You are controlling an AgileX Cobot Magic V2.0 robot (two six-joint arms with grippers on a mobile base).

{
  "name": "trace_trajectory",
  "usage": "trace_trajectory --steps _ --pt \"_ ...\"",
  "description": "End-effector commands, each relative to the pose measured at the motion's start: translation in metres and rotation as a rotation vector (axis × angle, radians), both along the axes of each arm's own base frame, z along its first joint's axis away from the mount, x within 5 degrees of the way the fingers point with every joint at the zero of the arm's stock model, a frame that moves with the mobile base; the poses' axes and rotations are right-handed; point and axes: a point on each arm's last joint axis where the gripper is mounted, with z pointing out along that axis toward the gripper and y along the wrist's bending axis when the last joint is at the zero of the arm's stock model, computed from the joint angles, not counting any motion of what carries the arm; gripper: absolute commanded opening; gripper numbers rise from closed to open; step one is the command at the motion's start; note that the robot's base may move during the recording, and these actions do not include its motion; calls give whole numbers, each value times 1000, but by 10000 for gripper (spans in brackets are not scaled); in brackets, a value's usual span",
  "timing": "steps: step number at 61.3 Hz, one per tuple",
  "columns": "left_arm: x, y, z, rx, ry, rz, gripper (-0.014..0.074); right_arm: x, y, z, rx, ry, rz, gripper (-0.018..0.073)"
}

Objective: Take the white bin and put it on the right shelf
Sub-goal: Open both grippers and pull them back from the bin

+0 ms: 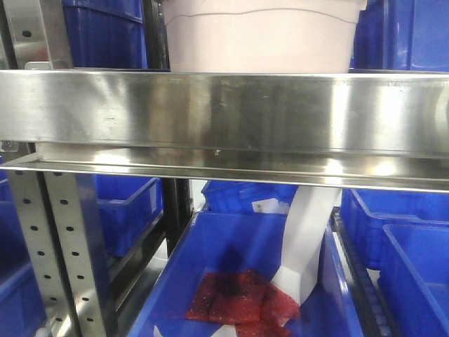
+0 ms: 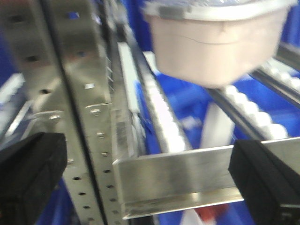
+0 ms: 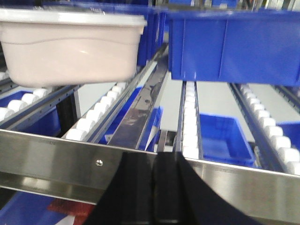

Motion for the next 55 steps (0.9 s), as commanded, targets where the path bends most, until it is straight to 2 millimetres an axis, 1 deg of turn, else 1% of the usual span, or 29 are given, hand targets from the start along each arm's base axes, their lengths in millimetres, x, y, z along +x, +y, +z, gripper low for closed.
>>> trace_trajectory --steps 1,9,17,55 --pt "-11 8 1 -72 -176 58 -118 -5 -1 13 3 -116 -27 69" --pt "-27 16 -15 -98 -260 91 -118 -7 0 13 17 -127 -19 69" --pt "-31 18 -26 -100 -267 99 -118 -7 2 14 51 -135 1 69" --pt "-30 18 -27 -99 -265 99 -118 -7 3 14 68 -138 12 69"
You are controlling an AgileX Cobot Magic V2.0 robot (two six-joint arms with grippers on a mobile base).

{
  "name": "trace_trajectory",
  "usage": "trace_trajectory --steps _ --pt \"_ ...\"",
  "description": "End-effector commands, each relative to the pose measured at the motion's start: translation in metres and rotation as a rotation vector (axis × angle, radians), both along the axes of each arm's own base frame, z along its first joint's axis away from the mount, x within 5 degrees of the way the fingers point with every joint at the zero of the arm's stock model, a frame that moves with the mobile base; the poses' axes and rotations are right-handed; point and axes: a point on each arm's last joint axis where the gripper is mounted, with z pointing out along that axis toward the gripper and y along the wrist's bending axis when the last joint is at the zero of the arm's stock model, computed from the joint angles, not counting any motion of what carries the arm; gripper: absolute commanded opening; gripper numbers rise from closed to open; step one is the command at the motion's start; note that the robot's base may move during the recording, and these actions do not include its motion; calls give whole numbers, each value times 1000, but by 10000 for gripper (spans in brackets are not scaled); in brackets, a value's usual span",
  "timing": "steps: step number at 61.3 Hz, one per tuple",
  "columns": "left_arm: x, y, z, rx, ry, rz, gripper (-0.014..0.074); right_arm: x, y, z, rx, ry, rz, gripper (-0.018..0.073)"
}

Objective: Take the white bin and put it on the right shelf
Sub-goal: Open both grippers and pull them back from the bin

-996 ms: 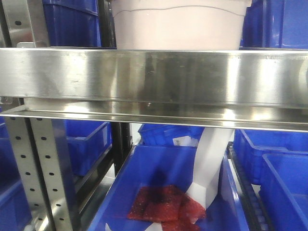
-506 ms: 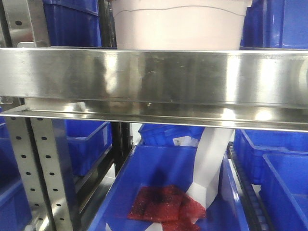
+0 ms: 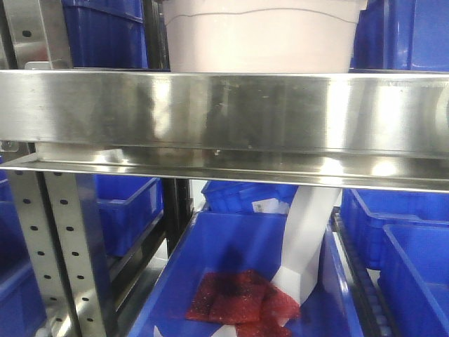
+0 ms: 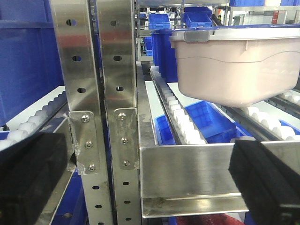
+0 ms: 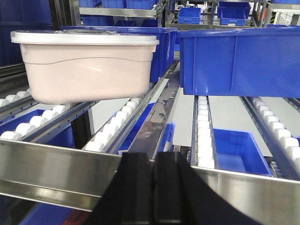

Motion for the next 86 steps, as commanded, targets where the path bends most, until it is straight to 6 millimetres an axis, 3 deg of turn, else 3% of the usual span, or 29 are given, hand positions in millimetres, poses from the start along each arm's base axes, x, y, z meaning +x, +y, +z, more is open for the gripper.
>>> trace_trajectory --steps 1,26,42,57,86 --pt "0 2 18 -38 -106 24 -118 0 -2 14 25 -89 -24 69" --pt "0 11 18 -36 -103 111 -118 0 -2 14 25 -89 -23 69" --pt "-9 16 3 -2 47 166 -118 0 -2 14 25 -88 -23 69" --pt "-11 20 12 -13 -47 201 -118 0 -2 14 25 -88 -23 69" --pt "-11 20 12 3 -46 201 -118 0 -2 14 25 -88 -23 69"
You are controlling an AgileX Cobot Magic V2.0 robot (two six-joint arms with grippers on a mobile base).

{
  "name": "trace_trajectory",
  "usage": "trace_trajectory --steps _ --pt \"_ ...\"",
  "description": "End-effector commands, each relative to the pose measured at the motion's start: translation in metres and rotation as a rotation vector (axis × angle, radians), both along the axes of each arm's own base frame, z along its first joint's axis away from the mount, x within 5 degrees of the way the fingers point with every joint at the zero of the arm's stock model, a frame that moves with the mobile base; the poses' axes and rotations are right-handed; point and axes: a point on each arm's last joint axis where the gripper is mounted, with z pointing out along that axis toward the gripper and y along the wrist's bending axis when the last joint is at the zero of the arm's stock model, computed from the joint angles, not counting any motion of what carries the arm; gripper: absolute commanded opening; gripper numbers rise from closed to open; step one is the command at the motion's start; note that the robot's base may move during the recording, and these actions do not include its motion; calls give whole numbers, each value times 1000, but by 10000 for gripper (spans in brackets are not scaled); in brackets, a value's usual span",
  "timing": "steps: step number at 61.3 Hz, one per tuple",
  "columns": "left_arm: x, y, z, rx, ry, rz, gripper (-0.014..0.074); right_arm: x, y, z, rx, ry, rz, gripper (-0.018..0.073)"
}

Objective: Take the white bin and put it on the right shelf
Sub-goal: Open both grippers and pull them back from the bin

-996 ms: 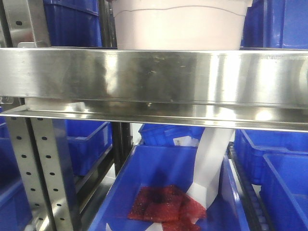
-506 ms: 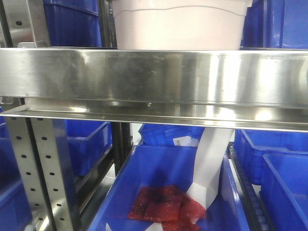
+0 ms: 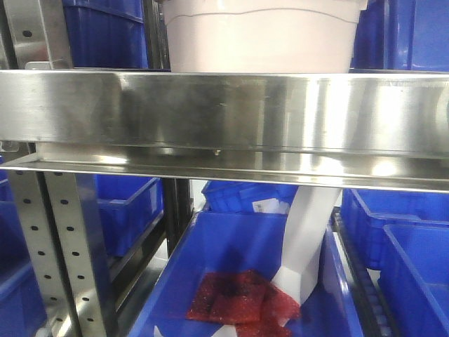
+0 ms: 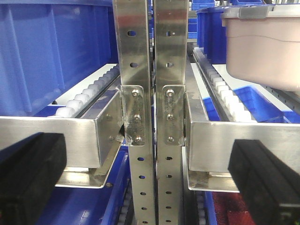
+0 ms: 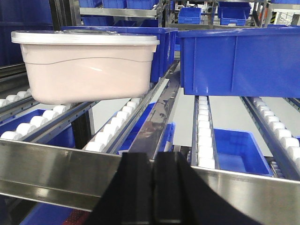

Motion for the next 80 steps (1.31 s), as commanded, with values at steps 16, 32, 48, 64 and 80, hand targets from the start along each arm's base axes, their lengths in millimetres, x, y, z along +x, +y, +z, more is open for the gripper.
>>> trace_trajectory --steps 16,32,48,64,80 --pt "-1 3 18 -14 -111 31 -118 0 -2 14 25 -88 -23 69" --pt "-1 3 18 -14 -111 31 -118 0 -2 14 25 -88 -23 69" --pt "-1 3 18 -14 -111 31 -118 0 -2 14 25 -88 -23 69" --pt "-1 3 18 -14 -111 31 -118 0 -2 14 25 -88 -23 69" --pt "-1 3 18 -16 -111 31 -118 0 -2 14 25 -88 -23 69"
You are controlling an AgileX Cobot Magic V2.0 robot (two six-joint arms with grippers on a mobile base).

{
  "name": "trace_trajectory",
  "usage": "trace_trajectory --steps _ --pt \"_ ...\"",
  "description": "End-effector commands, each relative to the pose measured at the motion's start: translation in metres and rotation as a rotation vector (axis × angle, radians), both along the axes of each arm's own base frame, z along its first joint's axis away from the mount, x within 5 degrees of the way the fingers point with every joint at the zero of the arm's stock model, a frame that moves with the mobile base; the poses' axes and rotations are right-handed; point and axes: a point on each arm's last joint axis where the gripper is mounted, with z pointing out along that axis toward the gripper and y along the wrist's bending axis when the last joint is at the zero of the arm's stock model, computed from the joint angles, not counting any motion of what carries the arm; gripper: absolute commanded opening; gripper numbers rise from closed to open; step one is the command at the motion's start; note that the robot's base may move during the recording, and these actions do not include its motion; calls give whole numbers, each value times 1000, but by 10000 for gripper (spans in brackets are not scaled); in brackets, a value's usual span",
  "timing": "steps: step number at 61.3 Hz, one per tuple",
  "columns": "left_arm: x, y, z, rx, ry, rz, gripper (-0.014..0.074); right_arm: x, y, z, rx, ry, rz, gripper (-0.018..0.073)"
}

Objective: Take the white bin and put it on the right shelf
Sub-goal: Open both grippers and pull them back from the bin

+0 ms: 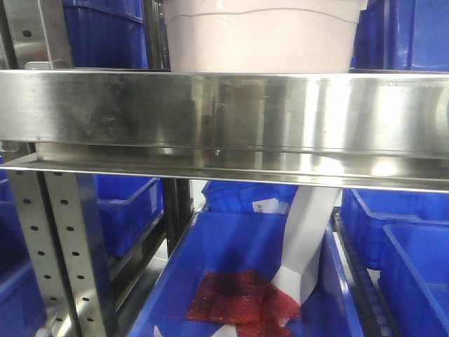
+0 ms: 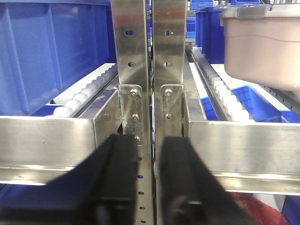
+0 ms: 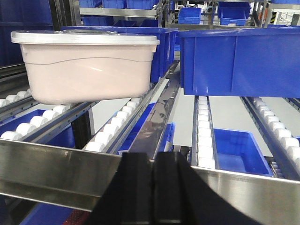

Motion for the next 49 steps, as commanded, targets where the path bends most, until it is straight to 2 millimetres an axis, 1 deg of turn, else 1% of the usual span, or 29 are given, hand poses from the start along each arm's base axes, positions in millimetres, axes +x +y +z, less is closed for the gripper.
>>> trace_trajectory --steps 1,49 --pt "-1 3 18 -15 -111 30 -118 0 -2 14 25 -88 -23 69" --pt "-1 3 18 -15 -111 30 -118 0 -2 14 25 -88 -23 69"
